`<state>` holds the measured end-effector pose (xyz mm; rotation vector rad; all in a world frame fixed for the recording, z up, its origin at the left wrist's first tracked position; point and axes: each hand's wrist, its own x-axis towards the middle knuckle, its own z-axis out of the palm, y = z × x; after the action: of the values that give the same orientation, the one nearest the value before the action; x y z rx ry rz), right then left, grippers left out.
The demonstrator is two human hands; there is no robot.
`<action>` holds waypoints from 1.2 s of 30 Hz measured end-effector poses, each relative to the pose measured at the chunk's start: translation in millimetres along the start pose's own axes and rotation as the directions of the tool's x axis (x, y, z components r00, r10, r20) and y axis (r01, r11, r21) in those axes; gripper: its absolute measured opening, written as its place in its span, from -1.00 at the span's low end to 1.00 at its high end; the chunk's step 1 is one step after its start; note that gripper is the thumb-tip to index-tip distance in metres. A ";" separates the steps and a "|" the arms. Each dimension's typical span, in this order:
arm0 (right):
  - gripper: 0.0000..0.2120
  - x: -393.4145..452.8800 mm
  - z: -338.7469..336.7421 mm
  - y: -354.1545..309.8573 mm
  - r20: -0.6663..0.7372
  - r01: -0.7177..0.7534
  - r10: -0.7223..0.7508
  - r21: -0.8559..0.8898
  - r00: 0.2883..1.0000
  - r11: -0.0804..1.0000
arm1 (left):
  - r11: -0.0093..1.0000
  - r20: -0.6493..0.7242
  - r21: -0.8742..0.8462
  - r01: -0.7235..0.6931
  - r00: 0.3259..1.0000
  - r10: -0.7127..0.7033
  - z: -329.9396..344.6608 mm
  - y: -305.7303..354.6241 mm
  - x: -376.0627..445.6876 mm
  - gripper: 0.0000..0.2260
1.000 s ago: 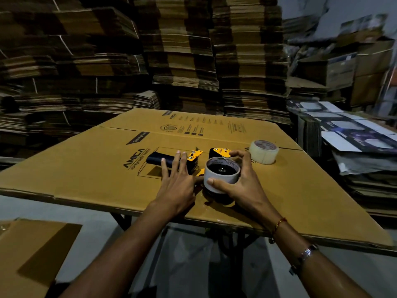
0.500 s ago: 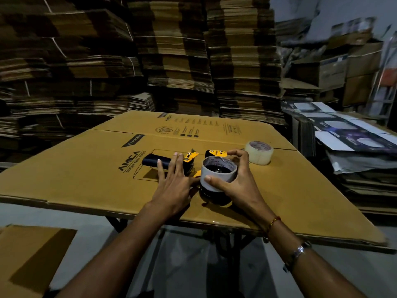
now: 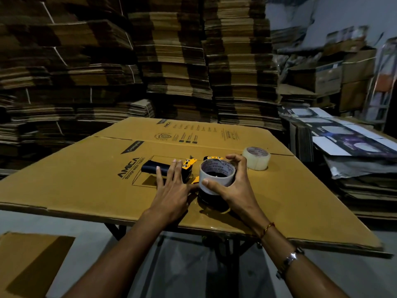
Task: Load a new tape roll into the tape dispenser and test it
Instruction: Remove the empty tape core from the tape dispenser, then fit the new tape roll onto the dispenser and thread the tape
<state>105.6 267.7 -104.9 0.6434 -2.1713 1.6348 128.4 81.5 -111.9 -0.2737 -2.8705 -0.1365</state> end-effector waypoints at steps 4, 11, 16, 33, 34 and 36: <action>-0.30 5.0 1.8 -12.4 -0.123 0.063 -0.049 0.115 0.991 0.991 | 1.000 0.011 0.005 -0.003 1.000 0.003 -3.6 0.9 -2.2 -0.65; -0.30 6.1 11.8 -21.1 -0.123 0.011 0.027 0.300 0.992 0.954 | 1.000 -0.047 0.008 0.008 0.999 -0.008 0.9 1.6 -6.2 -0.68; -0.44 -0.1 -8.5 -10.5 -0.109 -0.122 0.173 0.368 0.979 0.922 | 0.999 -0.104 -0.017 0.028 0.994 -0.029 3.4 2.0 -6.0 -0.68; -0.69 -23.0 -77.5 -5.8 -0.048 -0.364 0.507 0.639 0.861 0.678 | 0.973 -0.433 0.083 0.214 0.887 -0.159 2.2 9.0 -15.2 -0.60; -0.70 -25.4 -77.5 -5.0 -0.044 -0.369 0.496 0.612 0.867 0.699 | 0.989 -0.464 0.050 0.141 0.880 -0.102 3.4 12.3 -15.1 -0.57; -0.73 -29.7 -76.8 -3.5 -0.041 -0.351 0.449 0.561 0.893 0.750 | 0.996 -0.508 -0.072 -0.056 0.861 0.012 3.9 27.3 -14.7 -0.61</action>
<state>132.7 345.0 -96.6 0.1394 -1.7907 2.4785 146.8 106.1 -117.6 -0.2583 -2.3342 -0.2798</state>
